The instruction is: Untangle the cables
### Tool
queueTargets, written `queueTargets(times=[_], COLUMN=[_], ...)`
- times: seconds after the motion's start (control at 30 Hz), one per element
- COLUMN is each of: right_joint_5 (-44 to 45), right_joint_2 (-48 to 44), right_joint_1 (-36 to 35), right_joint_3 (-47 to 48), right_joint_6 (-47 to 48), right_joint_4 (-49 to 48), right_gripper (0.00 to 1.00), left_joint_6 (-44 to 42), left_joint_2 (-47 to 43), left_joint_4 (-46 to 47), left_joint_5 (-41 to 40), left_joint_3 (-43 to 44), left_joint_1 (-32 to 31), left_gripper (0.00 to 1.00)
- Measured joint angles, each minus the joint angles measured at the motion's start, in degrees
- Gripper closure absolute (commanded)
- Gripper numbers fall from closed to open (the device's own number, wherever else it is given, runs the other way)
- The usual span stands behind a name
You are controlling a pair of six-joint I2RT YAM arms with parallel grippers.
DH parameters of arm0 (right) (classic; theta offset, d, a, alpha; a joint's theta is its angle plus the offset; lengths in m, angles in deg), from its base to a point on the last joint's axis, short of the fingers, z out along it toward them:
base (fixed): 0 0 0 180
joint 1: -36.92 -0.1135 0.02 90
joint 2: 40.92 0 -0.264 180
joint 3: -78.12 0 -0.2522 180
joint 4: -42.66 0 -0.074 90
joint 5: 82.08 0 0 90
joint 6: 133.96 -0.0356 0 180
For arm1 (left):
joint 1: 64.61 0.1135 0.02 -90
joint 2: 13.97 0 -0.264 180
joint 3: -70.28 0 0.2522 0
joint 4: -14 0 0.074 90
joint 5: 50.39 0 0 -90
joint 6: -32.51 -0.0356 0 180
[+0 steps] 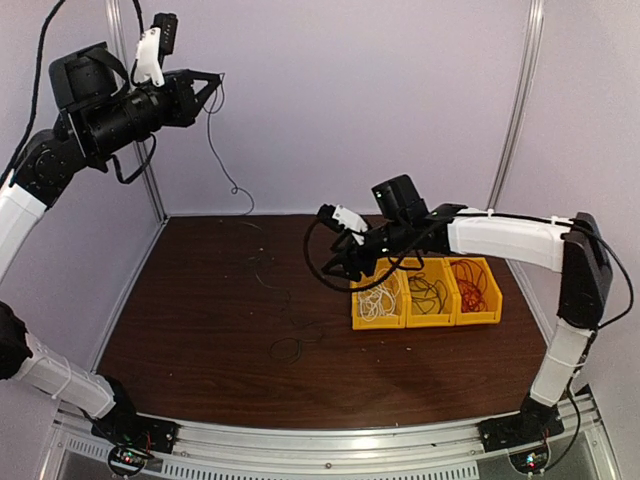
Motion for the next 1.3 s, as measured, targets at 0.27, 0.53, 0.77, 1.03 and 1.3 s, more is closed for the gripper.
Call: queueTargets(times=[0.27,0.53,0.77,1.03,1.3], right_joint_5=[0.8,5.4,8.8,8.6,5.6], right_joint_2=[20.9,27.7,32.0,35.7,40.4], right_joint_1=[-4.7,-8.9,-10.2,-10.1,-10.1], right_joint_3=[13.0,18.2,19.8,25.2,31.8], right_joint_6=[-1.6,-2.4,-3.5,-3.5,-4.2], right_joint_4=[1.7,5.7,8.3,10.4,11.4], right_gripper=[0.33,0.36,0.37,0.46,1.00], left_joint_6=[0.0,0.0,0.0,0.0,0.0], left_joint_2=[-2.9,-4.7,-6.8,-7.6,-8.5], left_joint_4=[-0.1,-1.4,-2.0,-2.2,-2.2], left_joint_5=[0.8,0.3,-0.5,-1.0,-1.6], left_joint_3=[3.4,3.2,0.5,-1.9,-4.0], left_joint_1=[0.0,0.0,0.0,0.0,0.0], left_gripper=[1.00,1.00,1.00,1.00,1.00])
